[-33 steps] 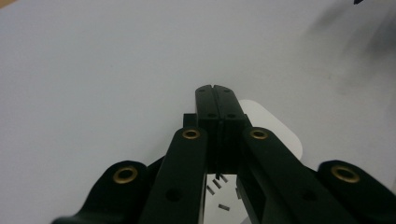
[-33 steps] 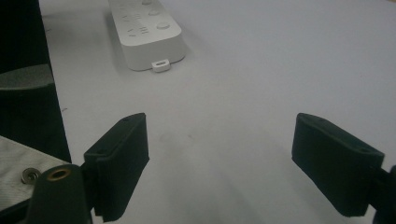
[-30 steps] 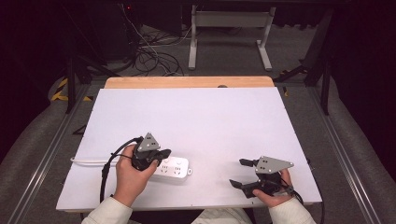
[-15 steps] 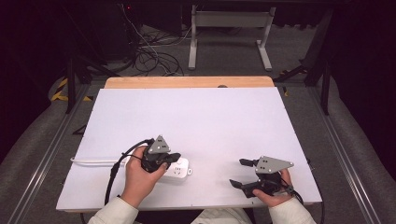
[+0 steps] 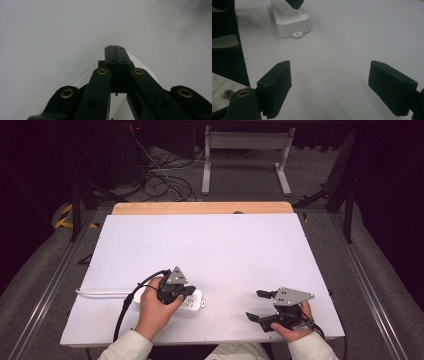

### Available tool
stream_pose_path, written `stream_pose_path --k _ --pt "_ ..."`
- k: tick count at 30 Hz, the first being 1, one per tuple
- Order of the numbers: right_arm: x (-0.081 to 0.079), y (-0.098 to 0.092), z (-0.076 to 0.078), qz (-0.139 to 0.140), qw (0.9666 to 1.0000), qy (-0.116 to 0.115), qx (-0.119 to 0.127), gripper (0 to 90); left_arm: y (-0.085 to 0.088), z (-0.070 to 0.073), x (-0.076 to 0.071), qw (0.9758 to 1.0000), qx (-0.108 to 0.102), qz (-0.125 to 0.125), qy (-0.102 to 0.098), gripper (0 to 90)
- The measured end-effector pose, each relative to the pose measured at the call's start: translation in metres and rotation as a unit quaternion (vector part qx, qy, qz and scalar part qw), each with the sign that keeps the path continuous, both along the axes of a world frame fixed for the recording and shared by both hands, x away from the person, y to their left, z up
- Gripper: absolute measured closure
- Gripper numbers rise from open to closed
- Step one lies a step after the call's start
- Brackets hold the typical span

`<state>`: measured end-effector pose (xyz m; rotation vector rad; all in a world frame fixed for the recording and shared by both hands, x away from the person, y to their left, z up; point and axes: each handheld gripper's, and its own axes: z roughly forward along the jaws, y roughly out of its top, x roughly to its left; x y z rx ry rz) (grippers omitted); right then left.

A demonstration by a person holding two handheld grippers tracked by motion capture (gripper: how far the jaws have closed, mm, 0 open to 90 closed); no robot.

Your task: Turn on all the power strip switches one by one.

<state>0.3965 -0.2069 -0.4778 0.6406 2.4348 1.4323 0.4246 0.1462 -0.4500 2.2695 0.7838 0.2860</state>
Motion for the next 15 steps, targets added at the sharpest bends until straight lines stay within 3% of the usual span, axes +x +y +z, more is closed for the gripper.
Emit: stream_pose_path --k 15 --pt "-0.0002 0.0000 0.0000 0.002 1.0000 -0.001 -0.001 19.5 -0.0025 -0.0046 0.0020 0.9999 0.012 0.004 0.001 90.0"
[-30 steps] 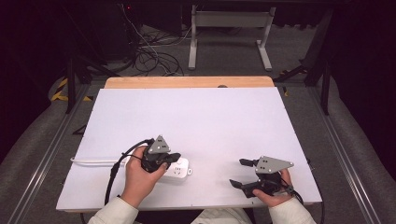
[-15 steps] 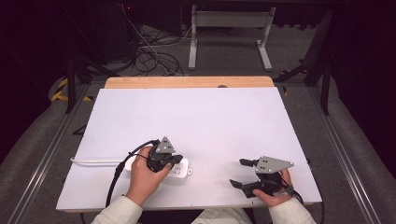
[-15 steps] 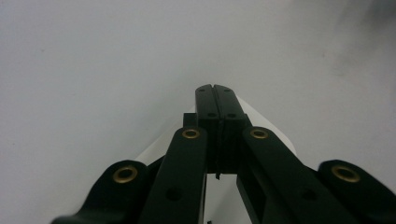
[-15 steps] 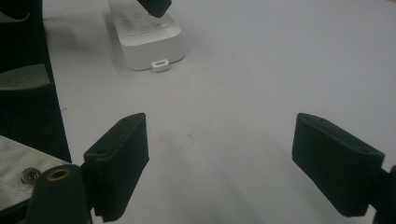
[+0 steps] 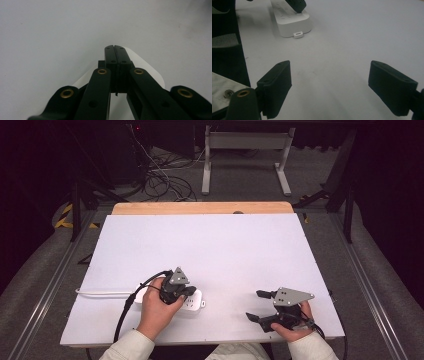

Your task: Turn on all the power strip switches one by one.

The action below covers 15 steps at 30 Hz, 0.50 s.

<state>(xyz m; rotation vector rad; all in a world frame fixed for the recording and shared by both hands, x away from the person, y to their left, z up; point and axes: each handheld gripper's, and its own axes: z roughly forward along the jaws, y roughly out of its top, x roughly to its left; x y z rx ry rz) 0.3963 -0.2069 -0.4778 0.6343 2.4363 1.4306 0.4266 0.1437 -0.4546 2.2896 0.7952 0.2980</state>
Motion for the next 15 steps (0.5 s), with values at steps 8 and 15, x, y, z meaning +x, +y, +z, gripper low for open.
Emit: stream_pose_path --k 8,15 --pt "-0.0004 0.0001 0.0003 0.000 1.0000 -0.001 -0.001 19.5 -0.0006 -0.0014 -0.0011 1.0000 0.004 0.000 -0.006 90.0" --pt "-0.0006 0.0002 0.0003 0.001 1.0000 -0.001 -0.001 19.5 -0.0002 -0.0036 -0.0014 1.0000 0.000 0.002 -0.005 90.0"
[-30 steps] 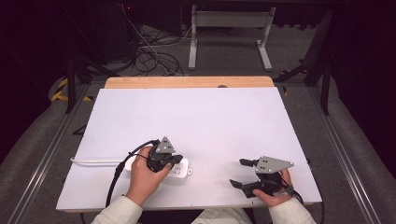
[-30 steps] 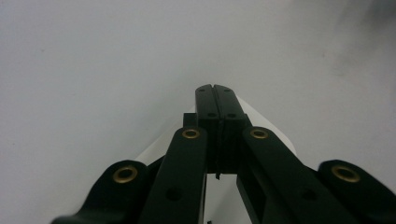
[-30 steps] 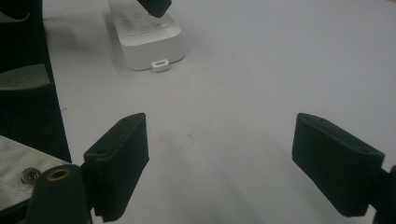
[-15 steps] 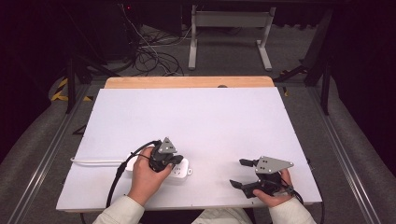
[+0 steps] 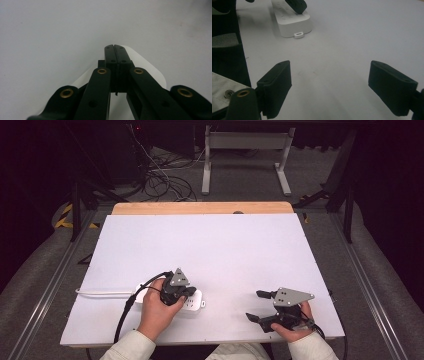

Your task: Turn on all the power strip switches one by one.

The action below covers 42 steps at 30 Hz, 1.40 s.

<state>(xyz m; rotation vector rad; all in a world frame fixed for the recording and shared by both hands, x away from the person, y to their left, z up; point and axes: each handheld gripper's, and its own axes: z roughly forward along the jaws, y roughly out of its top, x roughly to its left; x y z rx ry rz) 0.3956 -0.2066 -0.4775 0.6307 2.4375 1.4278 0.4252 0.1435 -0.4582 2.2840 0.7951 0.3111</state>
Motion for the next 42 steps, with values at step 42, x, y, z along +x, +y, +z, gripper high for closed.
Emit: stream_pose_path --k 42 --pt "0.000 0.000 -0.001 -0.002 1.0000 0.001 0.002 19.3 0.007 0.021 -0.007 0.9985 -0.052 0.011 -0.013 90.0"
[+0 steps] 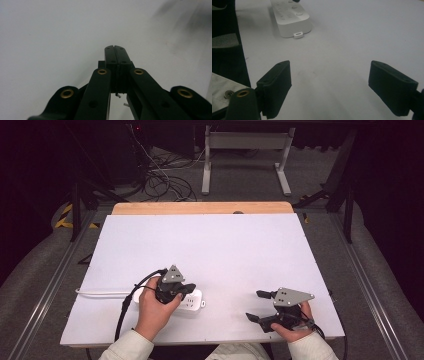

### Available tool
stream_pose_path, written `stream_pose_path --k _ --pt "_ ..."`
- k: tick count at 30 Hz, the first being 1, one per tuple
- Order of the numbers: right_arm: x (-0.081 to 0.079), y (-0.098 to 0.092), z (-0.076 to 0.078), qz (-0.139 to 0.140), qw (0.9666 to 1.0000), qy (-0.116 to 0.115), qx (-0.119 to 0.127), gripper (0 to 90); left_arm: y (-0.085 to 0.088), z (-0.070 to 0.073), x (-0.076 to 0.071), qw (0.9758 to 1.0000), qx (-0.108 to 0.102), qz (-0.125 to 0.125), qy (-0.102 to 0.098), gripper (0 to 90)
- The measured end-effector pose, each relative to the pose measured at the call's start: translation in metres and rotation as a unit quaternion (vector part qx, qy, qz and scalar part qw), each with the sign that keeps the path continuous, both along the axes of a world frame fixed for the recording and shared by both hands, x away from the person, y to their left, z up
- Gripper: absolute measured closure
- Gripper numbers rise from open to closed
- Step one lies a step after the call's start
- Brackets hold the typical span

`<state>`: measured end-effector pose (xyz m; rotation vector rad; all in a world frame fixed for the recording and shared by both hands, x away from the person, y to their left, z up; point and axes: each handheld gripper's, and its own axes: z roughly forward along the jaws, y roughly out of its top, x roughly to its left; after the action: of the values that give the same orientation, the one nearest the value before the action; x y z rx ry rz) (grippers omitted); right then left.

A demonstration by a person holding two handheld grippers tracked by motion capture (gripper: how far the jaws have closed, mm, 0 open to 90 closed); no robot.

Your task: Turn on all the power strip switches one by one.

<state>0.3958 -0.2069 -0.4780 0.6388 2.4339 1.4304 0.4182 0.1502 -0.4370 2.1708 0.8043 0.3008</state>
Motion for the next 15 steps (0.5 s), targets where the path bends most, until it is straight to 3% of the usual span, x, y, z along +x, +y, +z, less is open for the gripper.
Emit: stream_pose_path --k 5,15 --pt "0.000 0.000 0.000 0.001 1.0000 0.000 -0.001 19.2 -0.002 0.002 -0.004 0.9999 0.009 -0.008 -0.007 90.0" --pt "0.000 0.000 0.000 0.000 1.0000 -0.001 -0.001 19.2 0.001 0.013 -0.010 0.9996 -0.010 -0.008 -0.026 89.8"
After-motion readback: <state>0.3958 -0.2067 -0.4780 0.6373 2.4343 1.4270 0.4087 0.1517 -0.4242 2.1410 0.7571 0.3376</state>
